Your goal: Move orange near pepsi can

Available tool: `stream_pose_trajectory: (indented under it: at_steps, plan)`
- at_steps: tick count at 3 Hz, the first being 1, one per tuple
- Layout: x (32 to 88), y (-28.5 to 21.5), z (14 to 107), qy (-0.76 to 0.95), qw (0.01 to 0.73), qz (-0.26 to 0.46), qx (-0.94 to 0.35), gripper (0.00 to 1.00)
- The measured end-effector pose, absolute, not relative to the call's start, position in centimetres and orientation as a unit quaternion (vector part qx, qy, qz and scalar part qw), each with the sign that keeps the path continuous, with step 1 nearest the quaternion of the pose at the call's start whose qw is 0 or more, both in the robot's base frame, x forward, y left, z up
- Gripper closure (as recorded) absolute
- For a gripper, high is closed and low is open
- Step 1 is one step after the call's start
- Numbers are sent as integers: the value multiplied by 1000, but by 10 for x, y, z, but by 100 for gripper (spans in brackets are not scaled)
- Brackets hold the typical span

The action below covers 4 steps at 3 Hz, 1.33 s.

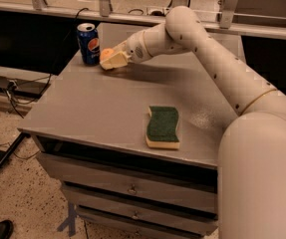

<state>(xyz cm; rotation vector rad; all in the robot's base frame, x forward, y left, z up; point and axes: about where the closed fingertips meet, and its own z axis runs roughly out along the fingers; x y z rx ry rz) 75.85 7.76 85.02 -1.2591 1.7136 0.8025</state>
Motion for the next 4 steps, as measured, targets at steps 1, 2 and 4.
stream_pose_trajectory:
  at_steps: [1,2,4]
  plan:
    - [757,86,846,684,411,328,-506,54]
    - [755,92,844,683,405,334,-509,30]
    - [755,94,845,683,406,333,-508,0]
